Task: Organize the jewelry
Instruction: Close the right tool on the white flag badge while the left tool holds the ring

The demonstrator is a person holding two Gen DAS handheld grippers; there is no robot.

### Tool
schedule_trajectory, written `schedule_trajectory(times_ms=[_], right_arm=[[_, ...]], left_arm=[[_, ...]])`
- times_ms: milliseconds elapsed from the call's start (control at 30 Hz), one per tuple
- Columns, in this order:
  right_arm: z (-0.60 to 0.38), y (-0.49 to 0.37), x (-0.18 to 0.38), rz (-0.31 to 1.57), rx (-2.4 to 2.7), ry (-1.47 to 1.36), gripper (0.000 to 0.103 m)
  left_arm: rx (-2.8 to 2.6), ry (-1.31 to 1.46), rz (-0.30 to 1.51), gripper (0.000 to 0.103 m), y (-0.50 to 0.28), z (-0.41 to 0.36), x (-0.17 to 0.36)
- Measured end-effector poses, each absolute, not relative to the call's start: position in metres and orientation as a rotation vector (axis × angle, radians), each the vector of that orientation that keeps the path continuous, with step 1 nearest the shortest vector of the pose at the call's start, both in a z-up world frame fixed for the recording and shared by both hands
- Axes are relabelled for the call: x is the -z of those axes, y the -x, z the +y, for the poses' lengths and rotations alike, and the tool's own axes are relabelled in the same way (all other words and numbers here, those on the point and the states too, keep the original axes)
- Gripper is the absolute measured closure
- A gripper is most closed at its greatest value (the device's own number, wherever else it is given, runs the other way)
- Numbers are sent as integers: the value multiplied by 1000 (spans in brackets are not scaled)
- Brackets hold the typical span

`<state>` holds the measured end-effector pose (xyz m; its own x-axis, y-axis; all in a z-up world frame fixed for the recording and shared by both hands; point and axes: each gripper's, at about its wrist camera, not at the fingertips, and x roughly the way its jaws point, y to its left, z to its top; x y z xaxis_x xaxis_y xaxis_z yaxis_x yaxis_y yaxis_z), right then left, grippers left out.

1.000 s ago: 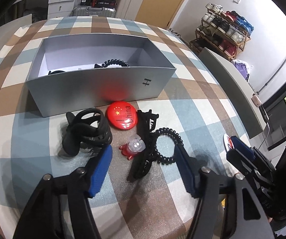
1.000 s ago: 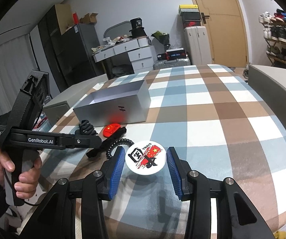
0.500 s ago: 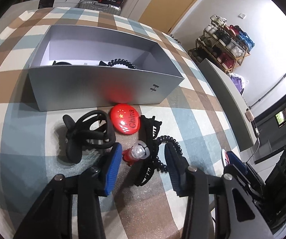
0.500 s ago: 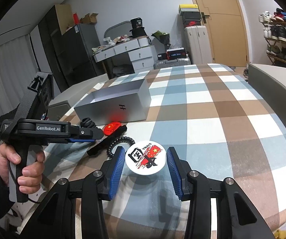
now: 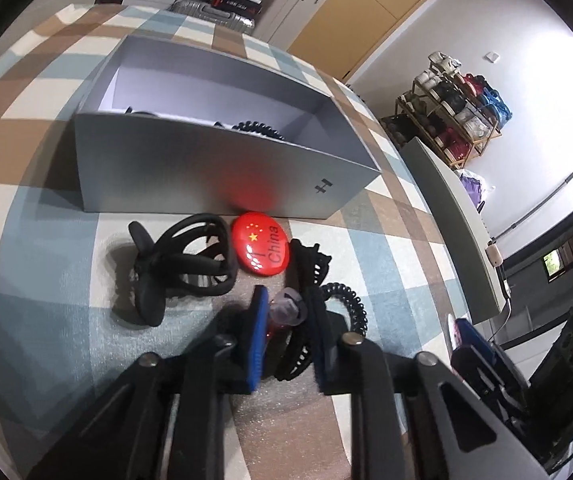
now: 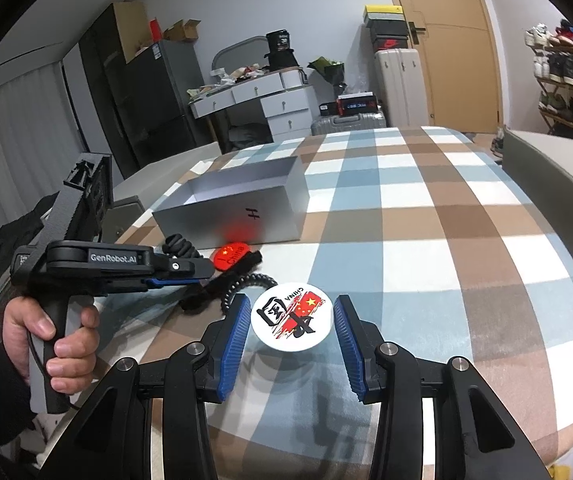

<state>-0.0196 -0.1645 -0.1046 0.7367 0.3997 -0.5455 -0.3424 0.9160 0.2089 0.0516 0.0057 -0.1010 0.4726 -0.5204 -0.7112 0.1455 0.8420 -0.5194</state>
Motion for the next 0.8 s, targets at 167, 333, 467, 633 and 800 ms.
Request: schedule_trajectory(times_ms=[167, 333, 467, 633, 800], right_arm=[[-158, 27, 94, 596, -404, -72, 60], [-160, 31, 79, 576, -383, -48, 60], [-162, 36, 65, 542, -370, -41, 60], [-157, 40, 58, 522, -373, -19, 60], [-156, 36, 73, 562, -368, -21, 60]], left_arm=[[394, 333, 1005, 95, -46, -1, 95], [386, 268, 965, 100, -37, -6, 86], [404, 286, 954, 100, -35, -1, 82], [401, 275, 954, 100, -34, 1, 80], [407, 286, 1022, 100, -44, -4, 96]])
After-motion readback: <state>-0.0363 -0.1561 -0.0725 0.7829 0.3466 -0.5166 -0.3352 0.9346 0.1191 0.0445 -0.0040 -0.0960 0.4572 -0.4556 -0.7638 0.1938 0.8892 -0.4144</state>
